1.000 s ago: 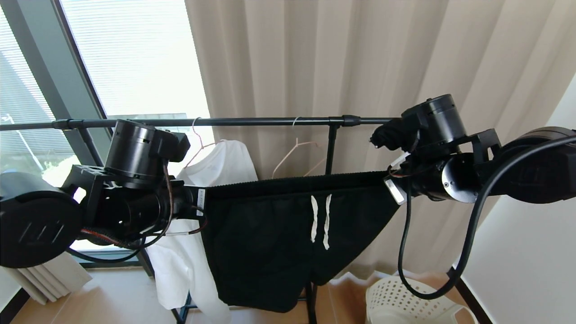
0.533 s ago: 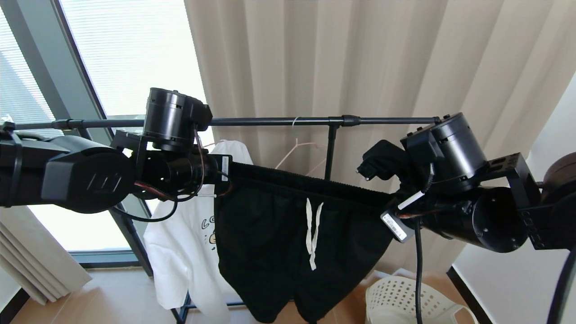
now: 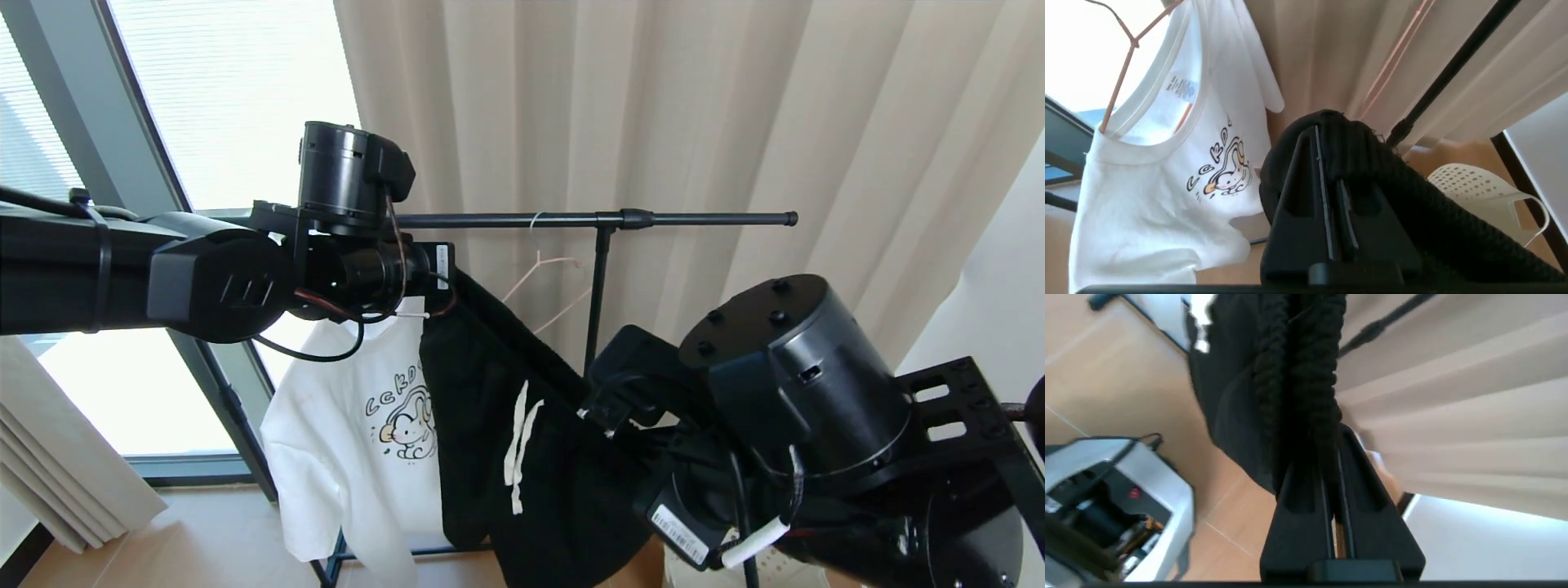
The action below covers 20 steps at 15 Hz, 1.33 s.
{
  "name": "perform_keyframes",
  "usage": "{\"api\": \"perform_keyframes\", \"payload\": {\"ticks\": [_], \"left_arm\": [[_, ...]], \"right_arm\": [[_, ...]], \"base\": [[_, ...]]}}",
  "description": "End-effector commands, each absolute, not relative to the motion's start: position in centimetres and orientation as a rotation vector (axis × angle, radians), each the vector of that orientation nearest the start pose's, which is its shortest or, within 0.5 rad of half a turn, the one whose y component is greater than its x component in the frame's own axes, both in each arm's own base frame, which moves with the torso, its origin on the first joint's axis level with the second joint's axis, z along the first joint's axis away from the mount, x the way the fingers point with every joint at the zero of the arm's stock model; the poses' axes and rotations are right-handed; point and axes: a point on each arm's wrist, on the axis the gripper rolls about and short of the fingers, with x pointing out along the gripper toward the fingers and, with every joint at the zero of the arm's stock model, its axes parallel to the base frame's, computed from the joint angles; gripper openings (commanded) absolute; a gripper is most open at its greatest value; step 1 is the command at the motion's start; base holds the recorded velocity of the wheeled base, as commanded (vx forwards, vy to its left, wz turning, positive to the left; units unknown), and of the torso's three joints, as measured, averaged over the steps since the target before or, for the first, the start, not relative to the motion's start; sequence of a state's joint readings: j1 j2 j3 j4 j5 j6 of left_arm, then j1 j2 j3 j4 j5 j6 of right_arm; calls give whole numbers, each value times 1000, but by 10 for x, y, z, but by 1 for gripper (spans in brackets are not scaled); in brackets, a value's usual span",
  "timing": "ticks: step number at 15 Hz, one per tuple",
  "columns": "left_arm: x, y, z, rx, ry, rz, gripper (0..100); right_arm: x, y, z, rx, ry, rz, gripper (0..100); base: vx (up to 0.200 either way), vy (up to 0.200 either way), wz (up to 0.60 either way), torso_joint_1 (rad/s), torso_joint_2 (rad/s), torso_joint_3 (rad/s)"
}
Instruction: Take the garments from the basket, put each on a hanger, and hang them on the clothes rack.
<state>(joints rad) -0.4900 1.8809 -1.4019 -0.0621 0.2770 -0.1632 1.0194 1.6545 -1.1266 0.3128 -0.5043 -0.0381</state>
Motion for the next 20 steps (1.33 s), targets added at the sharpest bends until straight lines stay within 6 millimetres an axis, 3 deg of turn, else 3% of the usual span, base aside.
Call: {"api": "perform_keyframes", "payload": {"ticks": [1,4,6,8,10,12,15,17,20], "left_arm": [[335,-180,231,-5,396,-196,0],[337,-183,227,0,405,-200,0],[337,-182,227,0,405,-198,0],[335,-181,225,7,417,-198,0],[328,-175,228,28,421,-198,0],[314,-166,228,84,452,-200,0],[279,-155,220,135,534,-221,0],[251,-159,210,177,574,-276,0],[204,-169,183,266,656,-391,0]], "right_arm": [[146,262,194,-584,617,548,0],[148,289,198,-431,627,534,0],[150,294,199,-405,628,526,0],[161,288,193,-419,646,482,0],[184,268,187,-470,671,400,0],[205,249,187,-515,674,328,0],[259,217,191,-500,658,150,0],[287,216,192,-450,627,96,0],[312,227,196,-355,594,67,0]], "base": [[0,0,0,0,0,0],[0,0,0,0,0,0],[0,0,0,0,0,0],[0,0,0,0,0,0],[0,0,0,0,0,0],[0,0,0,0,0,0],[0,0,0,0,0,0],[0,0,0,0,0,0],[0,0,0,0,0,0]]}}
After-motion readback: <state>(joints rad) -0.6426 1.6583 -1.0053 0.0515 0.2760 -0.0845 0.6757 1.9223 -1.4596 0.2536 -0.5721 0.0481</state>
